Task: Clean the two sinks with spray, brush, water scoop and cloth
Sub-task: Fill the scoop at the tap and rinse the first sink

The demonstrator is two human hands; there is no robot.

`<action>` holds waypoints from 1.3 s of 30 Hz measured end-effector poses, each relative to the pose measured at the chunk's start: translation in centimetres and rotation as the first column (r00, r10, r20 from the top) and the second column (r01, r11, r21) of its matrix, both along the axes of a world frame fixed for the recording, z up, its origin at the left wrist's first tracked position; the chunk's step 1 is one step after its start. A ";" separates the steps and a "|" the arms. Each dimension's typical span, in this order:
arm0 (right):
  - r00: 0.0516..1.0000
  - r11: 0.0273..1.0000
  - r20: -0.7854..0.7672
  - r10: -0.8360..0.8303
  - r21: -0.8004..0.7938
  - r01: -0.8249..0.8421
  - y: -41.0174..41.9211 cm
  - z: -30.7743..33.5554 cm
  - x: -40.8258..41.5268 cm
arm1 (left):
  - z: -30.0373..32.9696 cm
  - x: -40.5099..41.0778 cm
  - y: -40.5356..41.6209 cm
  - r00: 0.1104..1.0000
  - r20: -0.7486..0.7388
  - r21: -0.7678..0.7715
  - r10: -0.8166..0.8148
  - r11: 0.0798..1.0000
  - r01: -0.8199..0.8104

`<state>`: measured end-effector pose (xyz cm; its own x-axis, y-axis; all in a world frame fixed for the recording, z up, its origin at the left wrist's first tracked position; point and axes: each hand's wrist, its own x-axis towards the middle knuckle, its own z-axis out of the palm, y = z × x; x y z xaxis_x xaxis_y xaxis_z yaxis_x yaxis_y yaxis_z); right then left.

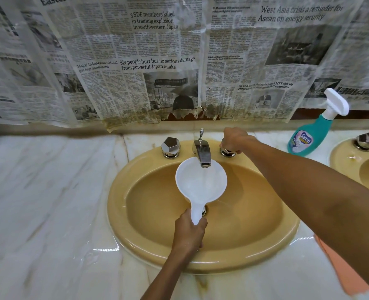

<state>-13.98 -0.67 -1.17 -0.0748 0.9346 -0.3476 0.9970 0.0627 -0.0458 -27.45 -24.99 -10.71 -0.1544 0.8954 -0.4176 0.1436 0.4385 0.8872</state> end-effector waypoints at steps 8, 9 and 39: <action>0.999 1.000 0.042 0.024 -0.009 -0.023 0.1 -0.1 0.0 | 0.6 -0.1 -0.1 1.000 0.022 -0.026 -0.006 1.000 0.007; 0.998 0.999 0.050 0.033 -0.004 -0.033 0.1 -0.1 0.0 | 0.6 -0.1 -0.2 1.000 0.023 -0.026 -0.010 1.000 0.010; 0.971 0.988 0.185 0.151 0.006 -0.155 0.6 -0.5 0.4 | 1.3 -0.4 -0.7 0.997 0.062 -0.015 -0.038 0.999 0.040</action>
